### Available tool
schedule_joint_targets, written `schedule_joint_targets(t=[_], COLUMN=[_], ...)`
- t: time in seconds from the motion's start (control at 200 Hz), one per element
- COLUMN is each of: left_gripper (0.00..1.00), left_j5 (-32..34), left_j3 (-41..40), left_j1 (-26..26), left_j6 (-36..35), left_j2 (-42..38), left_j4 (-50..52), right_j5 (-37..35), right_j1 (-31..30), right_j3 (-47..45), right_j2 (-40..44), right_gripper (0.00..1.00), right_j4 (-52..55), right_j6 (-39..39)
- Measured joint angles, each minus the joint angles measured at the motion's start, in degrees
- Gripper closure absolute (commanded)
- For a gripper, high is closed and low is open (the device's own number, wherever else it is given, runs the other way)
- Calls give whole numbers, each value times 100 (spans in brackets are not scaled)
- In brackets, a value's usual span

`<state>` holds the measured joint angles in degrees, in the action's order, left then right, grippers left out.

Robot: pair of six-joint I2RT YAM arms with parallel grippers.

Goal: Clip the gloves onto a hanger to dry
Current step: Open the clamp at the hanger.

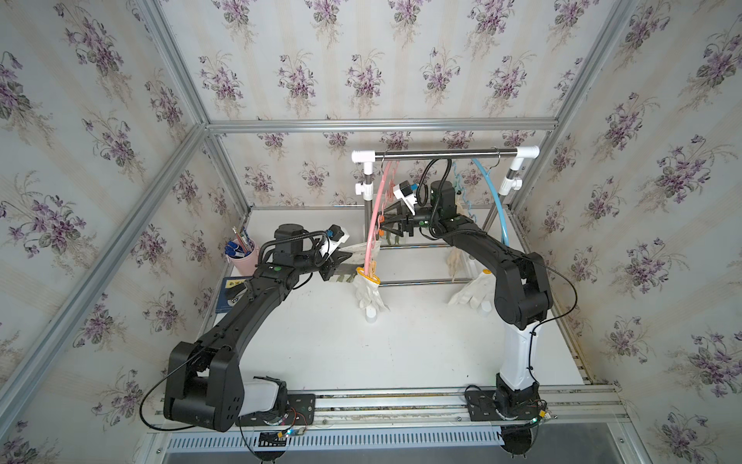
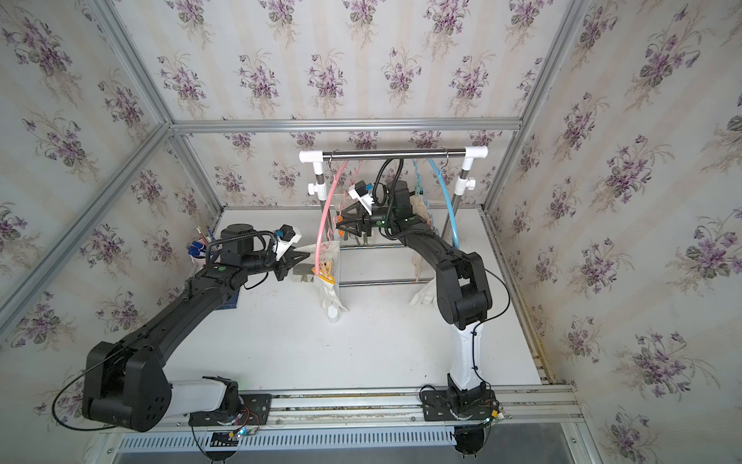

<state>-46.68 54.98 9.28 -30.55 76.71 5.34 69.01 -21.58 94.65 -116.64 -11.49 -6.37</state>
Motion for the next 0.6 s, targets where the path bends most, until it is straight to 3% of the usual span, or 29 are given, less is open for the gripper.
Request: schedule_joint_targets(t=[0.275,0.43,0.599], left_gripper=[100,100,100], left_j5=[2,4,2], left_j3=[15,37,66], left_j1=[4,7,17], left_j6=[0,0,2], left_j2=[31,37,42], left_j4=[-2,-2,-7], right_j5=[0,2,0], right_j1=[0,0,0], right_j3=[7,4,7], right_j2=[0,0,2], right_gripper=[62,80,81], right_j4=[2,0,-9], right_j6=[31,37,39])
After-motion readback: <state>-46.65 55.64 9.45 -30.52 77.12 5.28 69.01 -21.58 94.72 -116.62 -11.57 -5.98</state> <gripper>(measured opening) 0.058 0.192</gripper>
